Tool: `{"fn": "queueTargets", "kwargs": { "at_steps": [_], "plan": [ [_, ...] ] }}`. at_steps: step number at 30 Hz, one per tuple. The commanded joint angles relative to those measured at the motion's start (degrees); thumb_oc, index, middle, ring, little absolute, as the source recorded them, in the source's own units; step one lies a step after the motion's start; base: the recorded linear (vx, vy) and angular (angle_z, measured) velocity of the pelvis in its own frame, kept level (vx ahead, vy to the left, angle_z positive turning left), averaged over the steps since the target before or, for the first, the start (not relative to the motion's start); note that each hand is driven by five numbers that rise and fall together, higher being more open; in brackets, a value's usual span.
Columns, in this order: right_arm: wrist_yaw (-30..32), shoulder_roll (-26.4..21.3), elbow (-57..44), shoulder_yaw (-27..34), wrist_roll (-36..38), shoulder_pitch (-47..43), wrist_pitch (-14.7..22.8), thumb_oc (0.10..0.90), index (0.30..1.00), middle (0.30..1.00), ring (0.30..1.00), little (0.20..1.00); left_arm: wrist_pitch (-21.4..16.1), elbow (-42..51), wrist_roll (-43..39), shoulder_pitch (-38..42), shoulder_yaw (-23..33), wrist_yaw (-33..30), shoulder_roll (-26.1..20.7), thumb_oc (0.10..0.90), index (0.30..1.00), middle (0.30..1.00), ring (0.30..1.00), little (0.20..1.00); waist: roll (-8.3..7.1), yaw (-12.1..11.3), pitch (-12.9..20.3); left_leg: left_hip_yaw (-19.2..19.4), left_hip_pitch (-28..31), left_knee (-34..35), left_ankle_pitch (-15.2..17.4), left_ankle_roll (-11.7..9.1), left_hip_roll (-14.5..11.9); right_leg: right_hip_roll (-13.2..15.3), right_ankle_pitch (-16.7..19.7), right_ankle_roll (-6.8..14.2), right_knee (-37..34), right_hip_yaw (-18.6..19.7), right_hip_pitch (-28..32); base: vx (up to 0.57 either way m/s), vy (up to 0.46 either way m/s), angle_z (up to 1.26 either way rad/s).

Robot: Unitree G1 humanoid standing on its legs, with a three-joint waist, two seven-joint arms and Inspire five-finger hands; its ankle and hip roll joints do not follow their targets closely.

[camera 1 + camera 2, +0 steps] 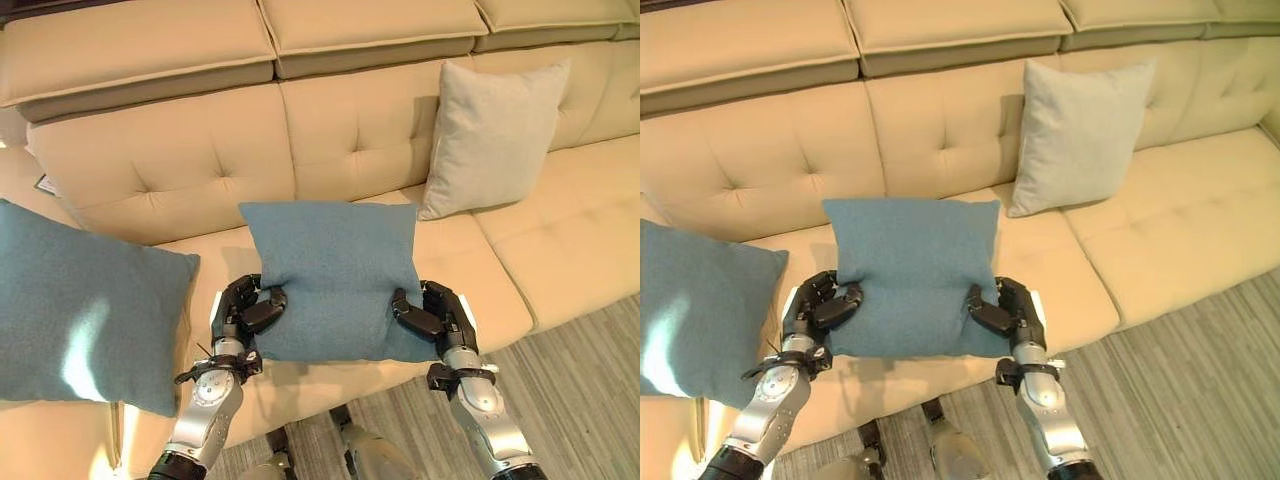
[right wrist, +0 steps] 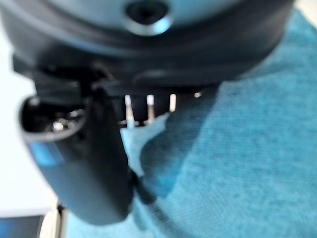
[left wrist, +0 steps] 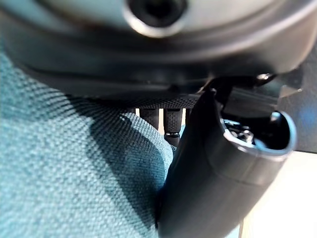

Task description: Pick up all the scattered cushions and arrange them neatly on the sofa.

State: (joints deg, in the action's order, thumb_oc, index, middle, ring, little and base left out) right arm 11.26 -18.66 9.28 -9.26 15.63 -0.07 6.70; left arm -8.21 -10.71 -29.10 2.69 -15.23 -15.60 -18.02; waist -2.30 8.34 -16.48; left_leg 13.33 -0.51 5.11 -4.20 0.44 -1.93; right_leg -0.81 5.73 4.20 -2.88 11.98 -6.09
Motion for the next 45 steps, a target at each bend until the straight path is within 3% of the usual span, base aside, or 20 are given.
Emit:
{"fn": "queueTargets", "kwargs": {
  "at_steps": [1,5,8,10,12,13,16,18,23,28,29,32,34,37,39,41,42,44,45],
  "plan": [
    [-3.7,1.3,-7.8,-1.6,-1.1,-3.8,7.5,0.4,0.3,0.3,0.3,0.3,-7.4,6.6,1.8,3.0,-3.1,5.0,1.4,0.4,0.3,0.3,0.3,0.3,-1.97,-2.1,11.0,-2.7,4.5,-0.3,9.6,-1.2,0.2,5.4,-4.9,4.9,4.3,-2.0,-2.7,0.05,-0.32,0.24],
    [-4.4,0.3,-8.7,-1.2,-1.5,-2.1,7.3,0.4,0.3,0.3,0.3,0.3,-7.1,6.5,0.5,1.7,-3.1,5.6,2.4,0.4,0.3,0.3,0.3,0.3,-1.77,-1.9,11.8,-3.2,4.9,-0.7,9.1,-2.8,-2.7,3.8,-6.8,3.1,4.7,-2.9,-1.5,0.06,-0.28,0.1],
    [-3.9,-1.4,-9.5,1.1,-2.0,0.4,7.7,0.4,0.3,0.3,0.3,0.3,-6.9,5.8,-0.7,2.7,-4.3,5.5,4.3,0.4,0.3,0.3,0.3,0.3,-2.41,-0.8,11.0,-3.8,1.6,-7.6,8.7,-4.4,-5.8,2.4,-8.7,0.4,5.1,-4.7,0.4,0.0,-0.269,0.27],
    [-3.2,-1.7,-9.9,2.4,-1.6,1.5,7.7,0.4,0.3,0.3,0.3,0.3,-6.9,5.5,-0.7,3.6,-5.2,5.4,5.0,0.4,0.3,0.3,0.3,0.3,-3.01,0.0,10.5,-2.5,-0.5,-12.2,9.4,-4.2,-5.7,2.8,-8.9,-0.2,4.8,-5.8,1.6,-0.05,-0.14,0.53],
    [-2.7,-1.7,-9.8,2.9,-1.1,1.4,7.8,0.4,0.3,0.3,0.3,0.3,-6.8,5.6,-0.3,4.2,-5.4,5.5,5.0,0.4,0.3,0.3,0.3,0.3,-2.9,-0.4,9.7,-5.0,-2.3,-15.1,11.7,-2.8,-1.9,2.4,-9.1,-0.6,4.7,-5.6,2.3,-0.04,-0.061,0.29],
    [-2.5,-1.3,-9.6,3.2,-1.0,1.1,8.0,0.4,0.3,0.3,0.3,0.3,-6.5,6.2,0.3,4.4,-5.5,5.7,5.1,0.4,0.3,0.3,0.3,0.3,-2.64,-0.7,9.8,-6.6,-4.2,-14.3,11.9,-1.9,2.2,1.7,-8.6,-0.6,4.4,-5.4,2.3,0.0,-0.034,-0.02],
    [-2.5,-1.1,-9.4,3.5,-1.1,1.2,7.9,0.4,0.3,0.3,0.3,0.3,-6.3,5.9,0.6,4.3,-5.6,5.8,5.2,0.4,0.3,0.3,0.3,0.3,-1.96,-0.4,9.9,-6.0,-3.2,-12.3,12.0,-1.2,2.8,1.1,-8.6,-0.3,4.4,-5.5,2.2,0.03,0.035,-0.05],
    [-2.4,-0.6,-9.6,3.2,-1.4,0.6,7.9,0.4,0.3,0.3,0.3,0.3,-6.2,6.3,1.0,4.6,-5.4,5.4,4.7,0.4,0.3,0.3,0.3,0.3,-1.49,-0.8,10.6,-8.8,-2.9,-10.3,11.7,-0.3,4.7,0.3,-8.5,0.3,5.4,-4.0,1.4,0.08,0.102,-0.19],
    [-2.4,1.4,-9.2,2.3,-1.3,-0.8,7.4,0.4,0.3,0.3,0.3,0.3,-5.6,5.9,2.0,5.0,-5.3,5.1,3.5,0.4,0.3,0.3,0.3,0.3,-2.11,-1.2,10.1,-6.8,-1.5,-7.2,10.2,0.7,3.4,-0.1,-9.3,2.6,11.8,-2.3,-1.8,0.0,0.07,-0.53],
    [-2.4,1.6,-9.1,1.8,-1.4,-1.0,7.1,0.4,0.3,0.3,0.3,0.3,-5.6,5.4,2.0,5.4,-5.4,5.2,3.4,0.4,0.3,0.3,0.3,0.3,-1.61,-1.6,10.3,-6.3,0.2,-4.4,10.2,1.0,2.9,2.6,-8.5,3.3,10.5,-2.8,-1.4,0.01,-0.032,-0.19],
    [-2.4,1.4,-9.0,1.6,-1.5,-1.5,7.2,0.4,0.3,0.3,0.3,0.3,-5.7,5.3,2.1,5.4,-5.7,5.2,3.3,0.4,0.3,0.3,0.3,0.3,-1.39,-1.8,10.5,-6.0,1.0,-3.3,10.3,0.8,2.9,4.4,-6.7,3.9,7.9,-3.4,-2.0,0.05,-0.064,0.05],
    [-2.1,1.4,-8.7,1.1,-1.8,-2.6,7.0,0.4,0.3,0.3,0.3,0.3,-5.9,5.3,2.0,5.8,-5.4,4.4,3.1,0.4,0.3,0.3,0.3,0.3,-1.04,-2.1,9.9,-5.7,1.9,-3.0,10.7,0.5,2.6,5.7,-4.6,4.8,5.2,-5.0,-4.6,0.04,-0.098,-0.01],
    [-2.7,1.0,-8.9,0.5,-3.0,-2.8,6.6,0.4,0.3,0.3,0.3,0.3,-6.7,4.8,1.4,5.9,-4.8,4.0,3.5,0.4,0.3,0.3,0.3,0.3,-0.49,-1.6,8.6,-6.0,4.4,-2.1,11.1,-0.6,1.5,7.1,-3.4,5.7,2.7,-7.4,-8.6,0.08,-0.286,-0.12],
    [-3.0,0.9,-8.7,0.9,-3.1,-1.7,6.6,0.4,0.3,0.3,0.3,0.3,-7.0,4.5,1.0,5.2,-5.2,4.9,3.9,0.4,0.3,0.3,0.3,0.3,-1.16,-1.4,8.7,-6.4,6.3,-0.6,11.0,-1.8,1.1,8.7,-2.5,5.9,2.5,-7.5,-7.0,0.08,-0.316,-0.05],
    [-2.9,1.1,-8.2,1.1,-3.1,-1.1,6.7,0.4,0.3,0.3,0.3,0.3,-6.9,4.6,1.0,4.3,-4.9,5.2,3.9,0.4,0.3,0.3,0.3,0.3,-1.48,-1.5,9.6,-6.6,7.3,-0.3,11.0,-3.0,-0.7,8.7,-2.7,5.7,4.2,-7.8,-6.4,0.13,-0.382,0.19],
    [-3.3,0.6,-8.2,1.3,-3.3,-0.5,6.4,0.4,0.3,0.3,0.3,0.3,-6.9,4.4,-0.5,3.7,-4.6,5.4,4.5,0.4,0.3,0.3,0.3,0.3,-1.21,-1.0,10.3,-6.8,7.5,-1.0,10.9,-4.4,-3.4,7.6,-3.8,4.8,7.0,-7.1,-6.2,0.14,-0.339,0.02],
    [-3.3,0.6,-8.3,1.3,-3.3,-0.5,6.4,0.4,0.3,0.3,0.3,0.3,-6.9,4.4,-0.5,3.6,-4.6,5.4,4.5,0.4,0.3,0.3,0.3,0.3,-1.17,-0.9,10.3,-6.8,7.5,-1.1,10.9,-4.4,-3.4,7.6,-3.8,4.8,7.1,-7.1,-6.3,0.15,-0.342,-0.02],
    [-3.4,-1.2,-8.4,1.8,-3.8,0.2,6.8,0.4,0.3,0.3,0.3,0.3,-6.7,4.8,-0.4,2.7,-5.0,5.9,5.2,0.4,0.3,0.3,0.3,0.3,-0.57,-0.6,10.6,-7.3,5.6,-6.1,10.1,-5.8,-6.5,5.7,-6.5,2.1,8.1,-7.6,-3.9,0.13,-0.346,-0.12],
    [-3.3,-1.7,-8.5,2.0,-3.8,0.4,6.8,0.4,0.3,0.3,0.3,0.3,-6.7,4.7,-0.7,2.6,-5.1,5.8,5.5,0.4,0.3,0.3,0.3,0.3,-0.59,-0.6,10.5,-7.2,4.4,-8.8,7.8,-6.3,-7.5,5.1,-6.9,1.4,8.2,-7.9,-3.2,0.04,-0.182,0.01]
  ]
}}
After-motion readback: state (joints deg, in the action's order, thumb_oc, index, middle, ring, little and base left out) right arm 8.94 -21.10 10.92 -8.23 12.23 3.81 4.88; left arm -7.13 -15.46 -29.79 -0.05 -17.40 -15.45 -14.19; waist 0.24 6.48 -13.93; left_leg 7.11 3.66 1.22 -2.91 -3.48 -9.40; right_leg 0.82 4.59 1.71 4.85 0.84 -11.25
